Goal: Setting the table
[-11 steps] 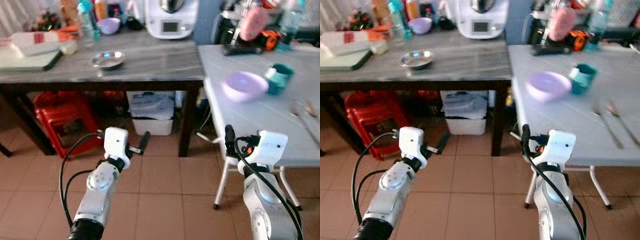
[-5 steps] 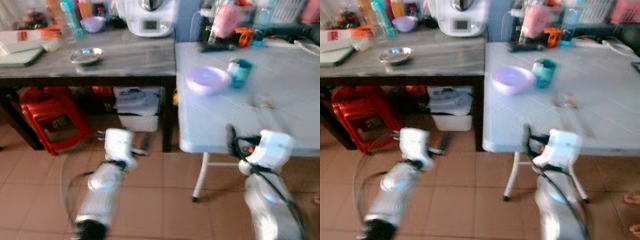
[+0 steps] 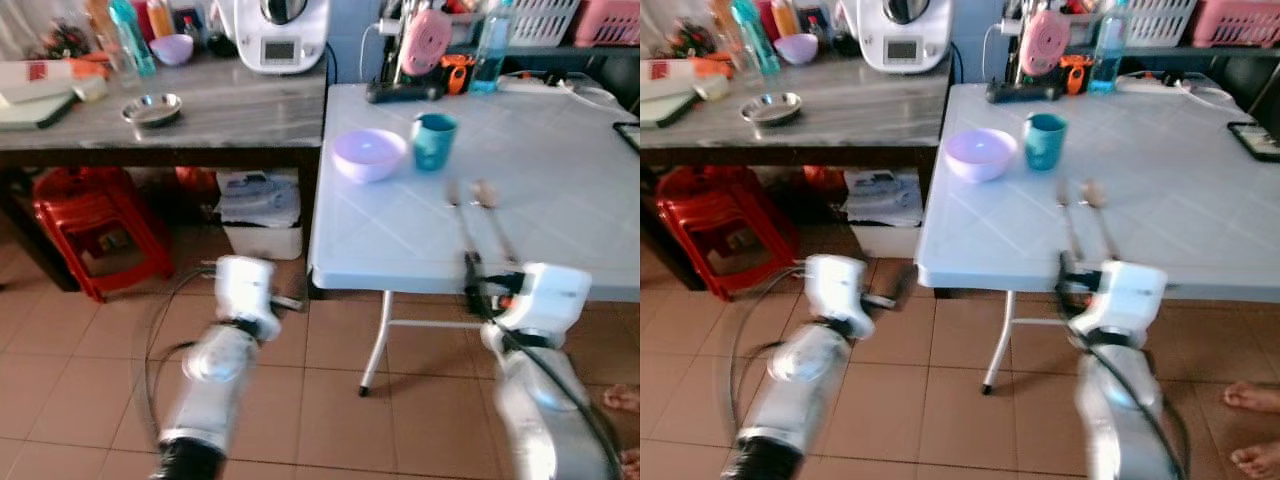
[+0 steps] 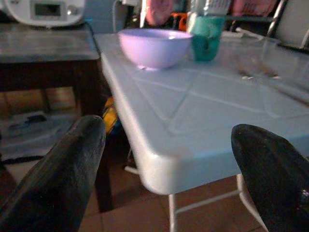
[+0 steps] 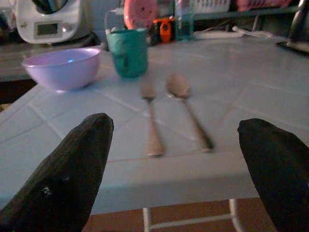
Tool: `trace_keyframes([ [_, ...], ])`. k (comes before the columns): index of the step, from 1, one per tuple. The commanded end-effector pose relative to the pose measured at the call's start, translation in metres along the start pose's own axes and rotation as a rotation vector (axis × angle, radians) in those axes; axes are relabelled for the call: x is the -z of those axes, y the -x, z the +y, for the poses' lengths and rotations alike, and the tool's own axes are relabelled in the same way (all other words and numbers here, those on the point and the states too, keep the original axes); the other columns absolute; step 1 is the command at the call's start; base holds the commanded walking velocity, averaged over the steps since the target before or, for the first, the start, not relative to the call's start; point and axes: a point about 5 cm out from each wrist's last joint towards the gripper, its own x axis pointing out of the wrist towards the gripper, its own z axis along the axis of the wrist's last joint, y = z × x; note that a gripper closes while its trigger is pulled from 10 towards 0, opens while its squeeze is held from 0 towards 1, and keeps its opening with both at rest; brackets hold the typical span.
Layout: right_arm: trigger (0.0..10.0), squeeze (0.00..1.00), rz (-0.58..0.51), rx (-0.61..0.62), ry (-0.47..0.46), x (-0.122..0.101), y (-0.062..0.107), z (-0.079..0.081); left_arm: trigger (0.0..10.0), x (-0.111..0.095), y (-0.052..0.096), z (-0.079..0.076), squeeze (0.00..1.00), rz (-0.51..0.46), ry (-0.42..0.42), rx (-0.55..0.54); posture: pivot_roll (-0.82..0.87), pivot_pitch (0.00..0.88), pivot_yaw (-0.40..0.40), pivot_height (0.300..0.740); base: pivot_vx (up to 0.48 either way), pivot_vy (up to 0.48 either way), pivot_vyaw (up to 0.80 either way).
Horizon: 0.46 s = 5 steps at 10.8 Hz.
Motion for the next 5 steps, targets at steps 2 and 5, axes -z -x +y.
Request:
trace_keyframes([
  [2, 10.0, 0.0, -0.007, -0.028, 0.0, -0.0013, -0.0014, 0.0085, 10.0, -0.0045, 0.0027, 0.0133, 0.0, -0.014, -0.019, -0.012, -0.06, 0.054, 0.032, 0.74, 0.0, 0.0, 0.39],
  [5, 10.0, 0.0, -0.009, -0.026, -0.006, -0.001, -0.0011, 0.0091, 10.0, -0.0071, 0.0013, 0.0105, 0.0, -0.021, 0.022, 0.029, -0.05, 0.049, 0.035, 0.74, 0.0, 0.0, 0.41],
])
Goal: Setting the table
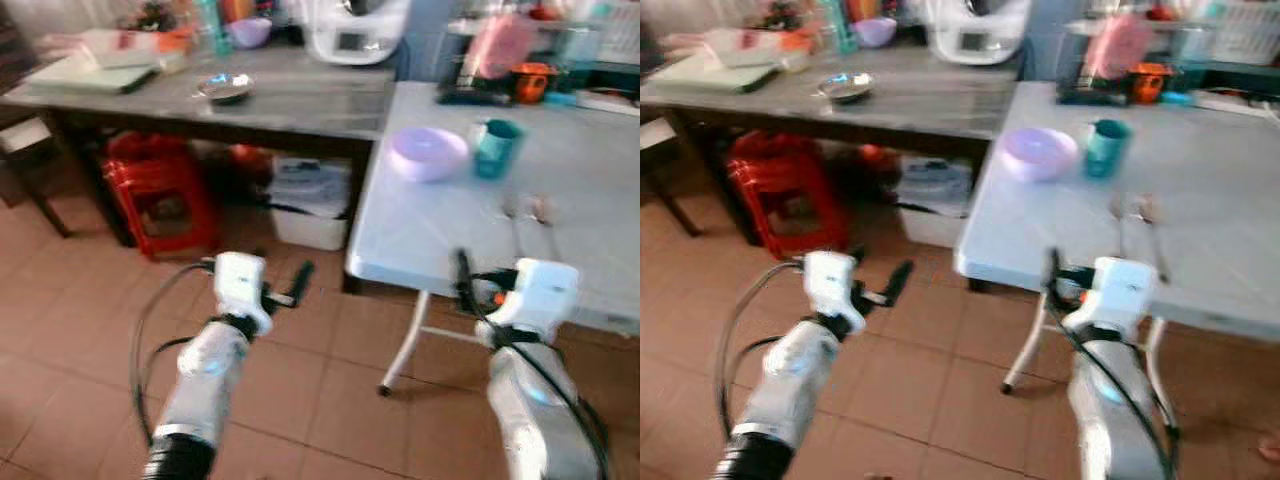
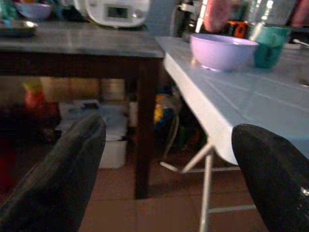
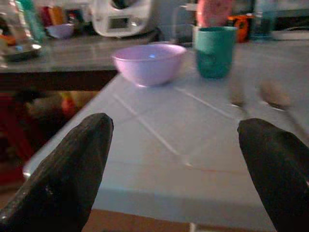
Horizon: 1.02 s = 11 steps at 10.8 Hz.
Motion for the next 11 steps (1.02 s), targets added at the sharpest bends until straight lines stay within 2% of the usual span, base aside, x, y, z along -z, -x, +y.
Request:
trace_keyframes([
  [1, 10.0, 0.0, 0.002, 0.02, 0.008, 0.0008, 0.0007, -0.0056, 10.0, -0.0041, -0.0034, -0.0084, 0.0, -0.016, 0.014, 0.048, -0.05, 0.049, 0.035, 0.74, 0.0, 0.0, 0.0],
  [4, 10.0, 0.0, 0.001, 0.025, 0.01, 0.001, 0.0004, -0.0061, 10.0, -0.0046, -0.0025, -0.0095, 0.0, -0.015, 0.063, 0.074, -0.05, 0.049, 0.035, 0.74, 0.0, 0.0, 0.0],
  [11, 10.0, 0.0, 0.003, 0.031, 0.016, 0.0009, 0.002, -0.008, 10.0, -0.0057, -0.0016, -0.0132, 0.0, -0.019, 0.088, 0.103, -0.06, 0.057, 0.033, 0.74, 0.307, 0.0, 0.0],
])
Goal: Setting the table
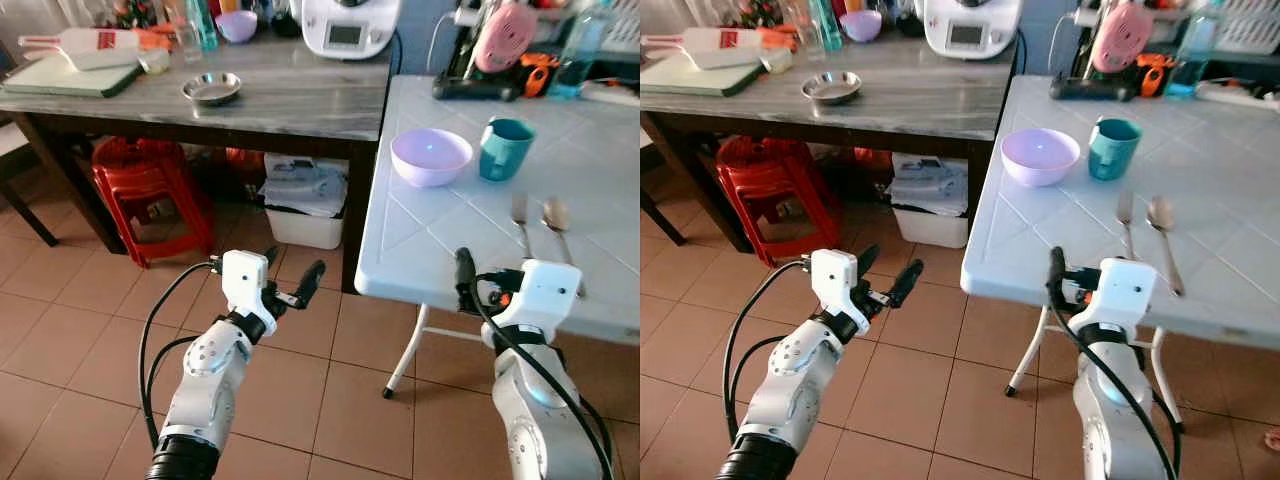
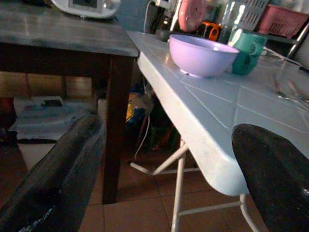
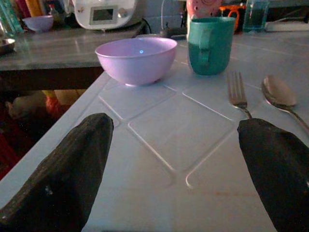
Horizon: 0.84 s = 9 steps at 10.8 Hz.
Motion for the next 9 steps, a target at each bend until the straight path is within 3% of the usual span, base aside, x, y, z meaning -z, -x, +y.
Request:
trace_keyframes([
  [1, 10.0, 0.0, -0.002, 0.004, 0.005, -0.0009, -0.0001, -0.0008, 10.0, -0.0023, 0.0007, -0.0005, 0.0, -0.006, 0.007, 0.007, -0.06, 0.057, 0.033, 0.74, 0.311, 0.0, 0.0],
  [4, 10.0, 0.0, -0.007, -0.001, 0.002, -0.002, 0.0005, -0.0001, 10.0, -0.002, 0.0009, -0.0008, 0.0, -0.003, 0.011, 0.01, -0.06, 0.059, 0.034, 0.74, 0.311, 0.0, 0.0],
  [5, 10.0, 0.0, -0.044, -0.053, 0.095, -0.0065, 0.0018, 0.005, 10.0, -0.0021, 0.0007, -0.0007, 0.0, -0.001, 0.013, 0.01, -0.06, 0.059, 0.034, 0.74, 0.311, 0.0, 0.0],
  [9, 10.0, 0.0, -0.046, -0.049, 0.079, -0.0076, 0.0015, 0.0059, 10.0, -0.0026, 0.0003, -0.0015, 0.0, -0.002, 0.018, 0.014, -0.06, 0.058, 0.033, 0.74, 0.309, 0.0, 0.0],
])
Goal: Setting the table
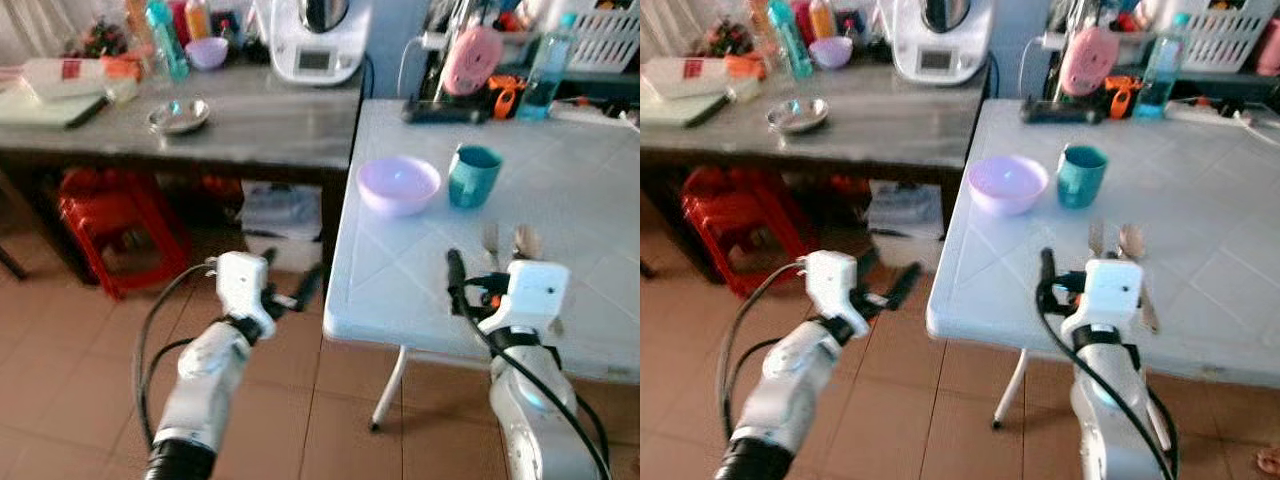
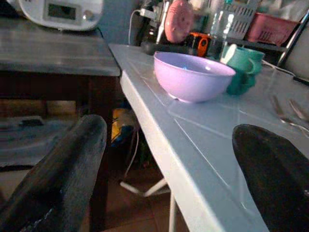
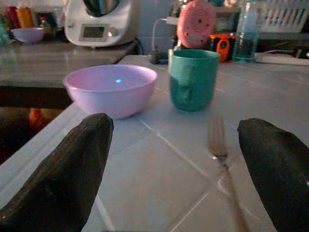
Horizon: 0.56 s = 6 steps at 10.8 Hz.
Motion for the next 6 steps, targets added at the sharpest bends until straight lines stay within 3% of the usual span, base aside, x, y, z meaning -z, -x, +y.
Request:
trace_keyframes([
  [1, 10.0, 0.0, -0.018, 0.003, 0.001, -0.0041, -0.0002, -0.0007, 10.0, -0.0011, -0.0031, -0.0042, 0.0, 0.004, -0.001, 0.015, -0.06, 0.057, 0.034, 0.74, 0.311, 0.0, 0.0],
  [4, 10.0, 0.0, -0.022, 0.0, -0.003, -0.0043, 0.0004, 0.0007, 10.0, -0.001, -0.0039, -0.0053, 0.0, 0.005, 0.0, 0.02, -0.06, 0.058, 0.035, 0.74, 0.309, 0.0, 0.55],
  [6, 10.0, 0.0, -0.024, 0.003, -0.002, -0.0047, 0.0002, 0.0001, 10.0, -0.0009, -0.0042, -0.006, 0.0, 0.005, 0.001, 0.022, -0.06, 0.059, 0.037, 0.74, 0.309, 0.0, 0.0],
])
